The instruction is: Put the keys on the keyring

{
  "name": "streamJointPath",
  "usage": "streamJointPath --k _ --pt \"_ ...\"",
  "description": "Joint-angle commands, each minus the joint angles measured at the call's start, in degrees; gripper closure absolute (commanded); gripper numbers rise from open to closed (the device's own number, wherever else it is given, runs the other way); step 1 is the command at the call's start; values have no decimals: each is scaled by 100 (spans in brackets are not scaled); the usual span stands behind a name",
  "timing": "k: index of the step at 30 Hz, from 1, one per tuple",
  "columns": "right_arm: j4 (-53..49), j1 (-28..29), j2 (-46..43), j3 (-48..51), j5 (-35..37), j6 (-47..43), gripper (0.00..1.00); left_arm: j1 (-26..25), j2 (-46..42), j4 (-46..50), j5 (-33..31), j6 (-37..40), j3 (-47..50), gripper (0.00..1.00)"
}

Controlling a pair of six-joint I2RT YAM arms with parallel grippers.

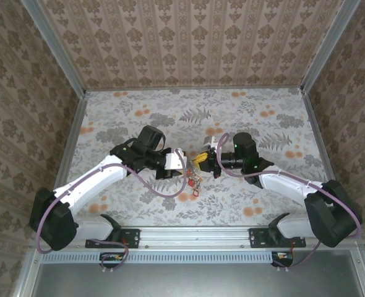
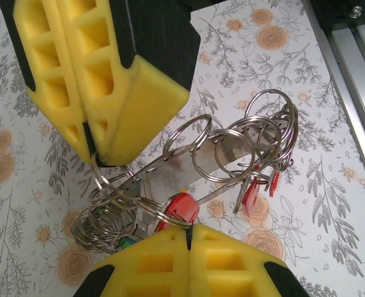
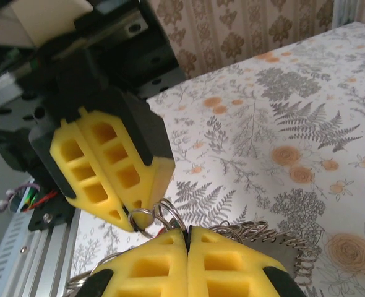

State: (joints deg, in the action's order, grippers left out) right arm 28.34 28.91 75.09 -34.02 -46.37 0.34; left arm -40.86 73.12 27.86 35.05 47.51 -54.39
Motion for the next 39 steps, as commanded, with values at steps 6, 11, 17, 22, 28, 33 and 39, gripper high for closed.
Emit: streamJointPath --k 6,11,17,22,28,33,39 --pt "1464 207 -118 96 545 749 100 -5 159 -738 116 -716 252 91" --pt "1435 295 -98 159 657 678 100 240 -52 -1402 408 -1281 467 84" --pt "-581 250 -444 -192 934 -909 100 465 -192 -1380 592 -1302 689 89" --pt "-2157 212 -634 -454 905 -2128 85 568 -204 -1565 335 -1555 953 86" --pt "-3889 371 -567 -871 771 -3630 65 1157 -155 -1850 -648 -2839 1164 83" --pt "-4565 746 -151 -1206 1110 -3965 57 1797 -62 -1946 -1097 -3970 1121 81" --pt "-4573 1721 303 -1333 2160 -3609 47 2407 -41 -1663 -1933 -5192 1041 73"
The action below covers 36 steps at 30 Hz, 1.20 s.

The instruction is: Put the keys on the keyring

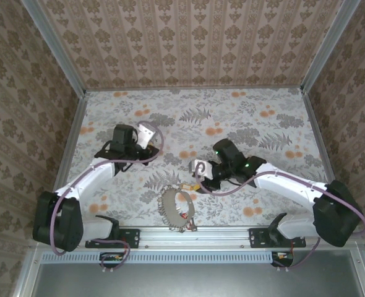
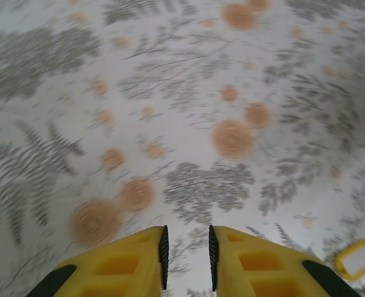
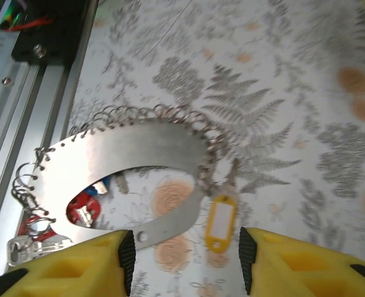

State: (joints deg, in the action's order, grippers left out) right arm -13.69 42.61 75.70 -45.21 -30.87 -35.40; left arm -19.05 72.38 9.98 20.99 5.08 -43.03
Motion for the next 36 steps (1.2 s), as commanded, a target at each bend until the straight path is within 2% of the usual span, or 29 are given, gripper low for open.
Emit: streamJointPath --k 1,6,11,15,20,26,31,33,36 --pt "-391 459 349 -269 745 -54 47 313 15 165 -603 -1080 -96 72" --pt "-386 892 1394 -833 1431 243 41 744 -173 249 -1048 -1493 18 66" --pt "-226 1282 2391 -1341 2171 471 40 1100 -414 298 -1398 -1837 167 55" --pt "-184 1321 2709 -1326 2756 686 41 1277 -624 410 -1470 -2035 321 50" --pt "-103 1292 2572 -1037 4189 745 40 1368 -910 514 -1701 -1985 574 48" --pt "-572 581 2385 -1130 4941 578 40 1419 -1076 483 -1717 -2026 689 47" --pt "-526 -389 2364 -1246 4948 540 39 1439 -1102 342 -1658 -2215 767 46" --pt "-788 -656 2193 -1544 4778 1048 40 1455 -1112 254 -1548 -2299 791 43" --pt "-1626 -743 1876 -2098 4799 2905 42 1520 -1121 209 -1259 -2371 764 31"
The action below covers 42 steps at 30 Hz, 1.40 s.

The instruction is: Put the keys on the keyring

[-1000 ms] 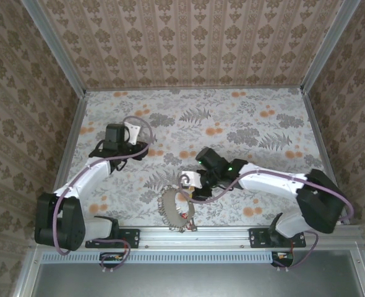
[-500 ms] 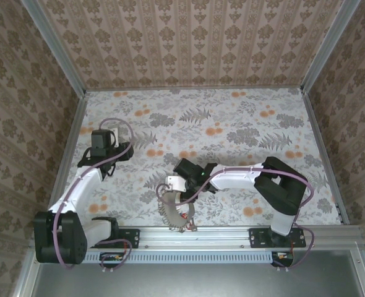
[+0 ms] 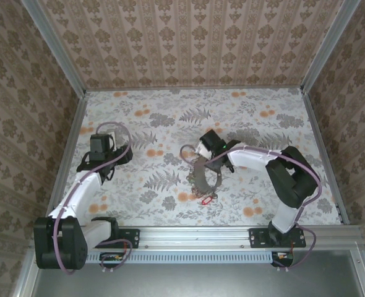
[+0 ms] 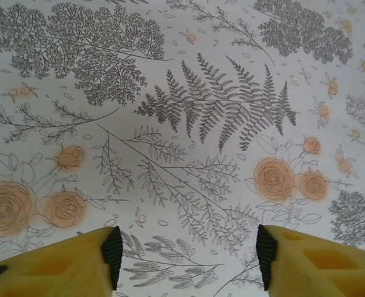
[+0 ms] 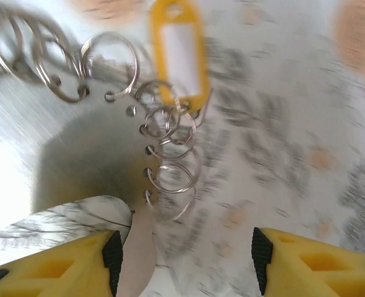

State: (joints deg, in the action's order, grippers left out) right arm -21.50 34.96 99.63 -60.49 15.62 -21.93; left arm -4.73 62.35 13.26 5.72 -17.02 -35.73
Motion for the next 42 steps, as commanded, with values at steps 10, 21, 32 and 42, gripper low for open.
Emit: streamJointPath --k 10,21,32,42 --pt "-2575 -20 -1110 -386 -1431 5645 47 253 -89 878 225 -732 -425 0" --pt "-780 -430 -1114 1328 -2674 10811 46 273 13 1493 411 -566 -608 0" --pt "-1145 70 -618 1072 -1842 12180 48 261 -136 1187 678 -461 -224 0" --pt "-2367 274 -10 267 -1644 11866 63 260 -223 1069 615 -381 -165 0"
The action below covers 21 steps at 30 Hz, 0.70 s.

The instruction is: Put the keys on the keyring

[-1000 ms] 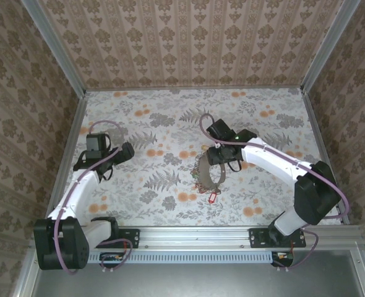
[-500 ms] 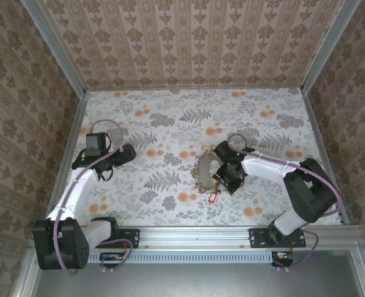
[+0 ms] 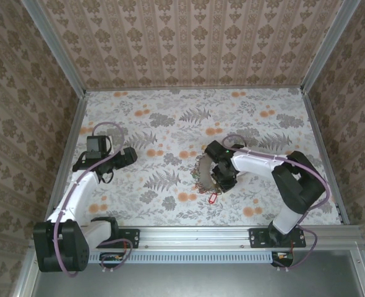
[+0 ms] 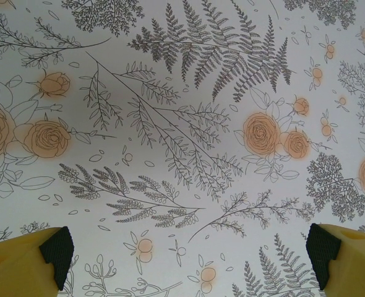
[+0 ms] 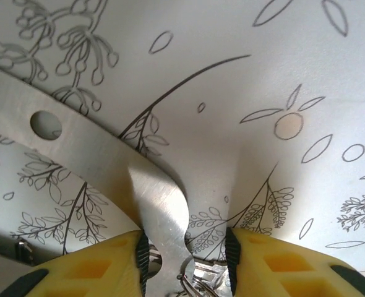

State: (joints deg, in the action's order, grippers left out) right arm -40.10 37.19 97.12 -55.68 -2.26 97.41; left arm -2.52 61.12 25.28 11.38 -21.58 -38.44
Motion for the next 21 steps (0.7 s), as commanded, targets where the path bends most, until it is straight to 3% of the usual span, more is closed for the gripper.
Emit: streamJointPath --k 1,4,8,21 --pt "-462 43 289 -219 98 -90 65 38 -101 -150 44 51 118 0" --pt "-408 37 345 -261 96 -162 74 39 -100 -172 33 32 126 0" --pt "-780 25 207 -588 672 -628 79 42 -113 -118 52 52 103 0" --pt "-1533 74 -299 -1460 2591 -2549 88 38 -62 -487 260 -310 309 0"
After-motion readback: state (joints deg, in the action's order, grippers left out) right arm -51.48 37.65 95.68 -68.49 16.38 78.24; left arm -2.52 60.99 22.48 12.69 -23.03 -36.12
